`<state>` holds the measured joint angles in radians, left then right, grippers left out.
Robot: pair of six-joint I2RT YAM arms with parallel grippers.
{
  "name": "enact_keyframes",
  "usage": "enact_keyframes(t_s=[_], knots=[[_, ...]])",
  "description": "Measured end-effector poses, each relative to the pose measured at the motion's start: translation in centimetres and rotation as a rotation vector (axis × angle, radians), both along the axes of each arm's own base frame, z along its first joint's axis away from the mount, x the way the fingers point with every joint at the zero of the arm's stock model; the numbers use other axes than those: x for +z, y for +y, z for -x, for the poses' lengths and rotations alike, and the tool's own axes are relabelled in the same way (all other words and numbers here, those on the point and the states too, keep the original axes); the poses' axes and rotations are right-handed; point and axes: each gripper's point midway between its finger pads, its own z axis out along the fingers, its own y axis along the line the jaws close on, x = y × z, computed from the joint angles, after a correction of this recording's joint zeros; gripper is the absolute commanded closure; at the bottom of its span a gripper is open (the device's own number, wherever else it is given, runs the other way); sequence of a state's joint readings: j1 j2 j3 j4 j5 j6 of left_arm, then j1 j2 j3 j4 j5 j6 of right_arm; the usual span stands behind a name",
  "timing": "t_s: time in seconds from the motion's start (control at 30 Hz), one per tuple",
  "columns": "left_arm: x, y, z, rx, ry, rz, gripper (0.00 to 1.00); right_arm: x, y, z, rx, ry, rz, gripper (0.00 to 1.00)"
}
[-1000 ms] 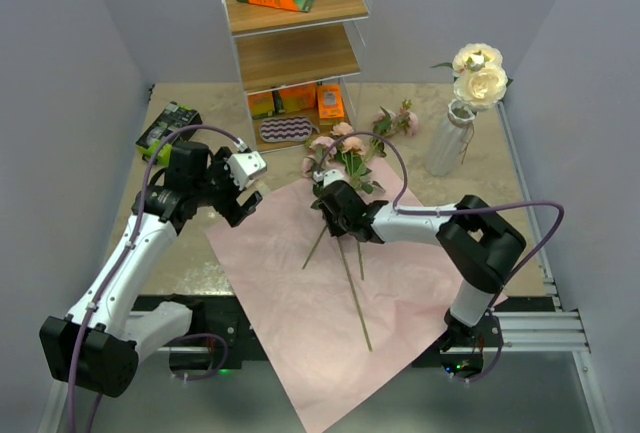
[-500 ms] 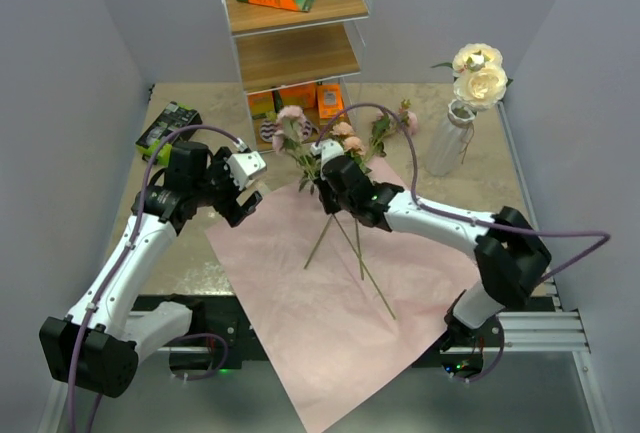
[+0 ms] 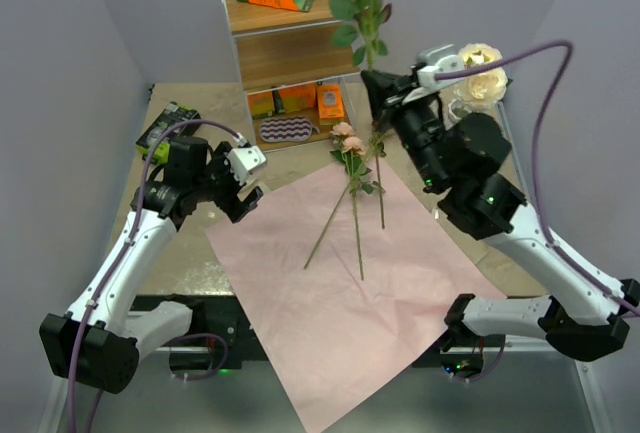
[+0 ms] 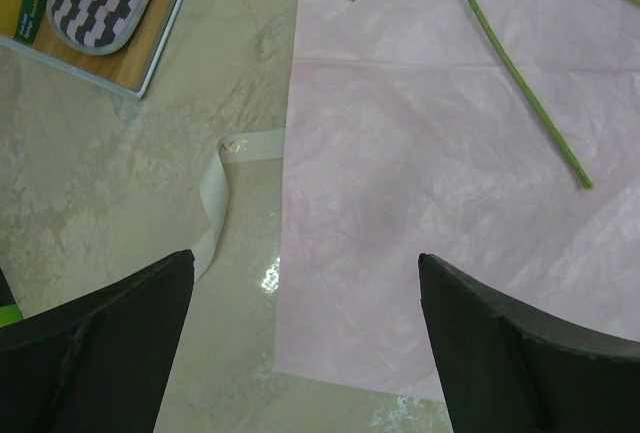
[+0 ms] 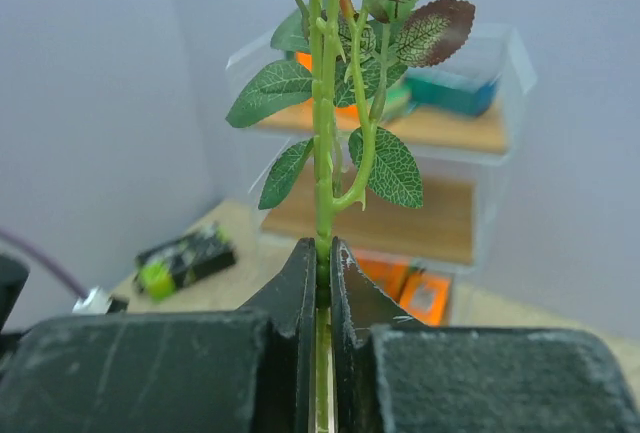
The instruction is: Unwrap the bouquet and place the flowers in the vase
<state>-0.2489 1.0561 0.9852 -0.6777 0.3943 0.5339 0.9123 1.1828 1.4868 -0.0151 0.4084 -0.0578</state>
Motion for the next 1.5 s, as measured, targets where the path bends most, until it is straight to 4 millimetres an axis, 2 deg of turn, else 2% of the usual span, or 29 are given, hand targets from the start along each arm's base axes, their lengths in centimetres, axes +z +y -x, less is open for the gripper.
enact_keyframes(t_s=[0.17, 0.27, 0.57, 0.67, 0.8, 0.87, 0.97, 1.13, 1.3, 1.5], knots=[[0.3, -0.1, -0.3, -0.002, -0.005, 0.005, 0.01, 8.3, -5.4, 1.6, -0.147, -0.214, -0.069, 1.0], [0.3, -0.1, -0.3, -0.002, -0.004, 0.004, 0.01, 11.1, -9.0, 2.7, -0.253, -0.297, -0.099, 1.0], [0.1, -0.3, -0.3, -0.007, 0.005, 0.007, 0.01, 16.5, -18.7, 7.3, -0.468, -0.396, -0.212, 1.0], [0.1, -0.4, -0.4, -0.013, 0.009, 0.01, 0.01, 17.1, -22.2, 8.5, -0.586, -0.404, -0.241, 1.0], [0.1, -0.5, -0.3, -0.017, 0.01, 0.013, 0.01, 16.6, -25.6, 9.2, -0.776, -0.397, -0.224, 1.0], [0.1, -0.5, -0.3, -0.019, 0.011, 0.015, 0.01, 15.7, -26.1, 9.0, -0.854, -0.395, -0.191, 1.0], [0.1, -0.6, -0.3, -0.023, 0.013, 0.018, 0.01, 14.2, -25.8, 7.9, -0.943, -0.396, -0.126, 1.0], [0.0, -0.6, -0.3, -0.025, 0.013, 0.019, 0.01, 12.5, -25.9, 4.5, -1.087, -0.42, -0.03, 1.0], [0.0, -0.5, -0.5, -0.026, 0.009, 0.016, 0.01, 11.2, -25.5, 1.1, -1.108, -0.46, -0.016, 1.0], [-0.6, -0.2, -1.4, -0.015, 0.037, 0.018, 0.01, 11.2, -24.7, -1.5, -1.101, -0.544, -0.053, 1.0]])
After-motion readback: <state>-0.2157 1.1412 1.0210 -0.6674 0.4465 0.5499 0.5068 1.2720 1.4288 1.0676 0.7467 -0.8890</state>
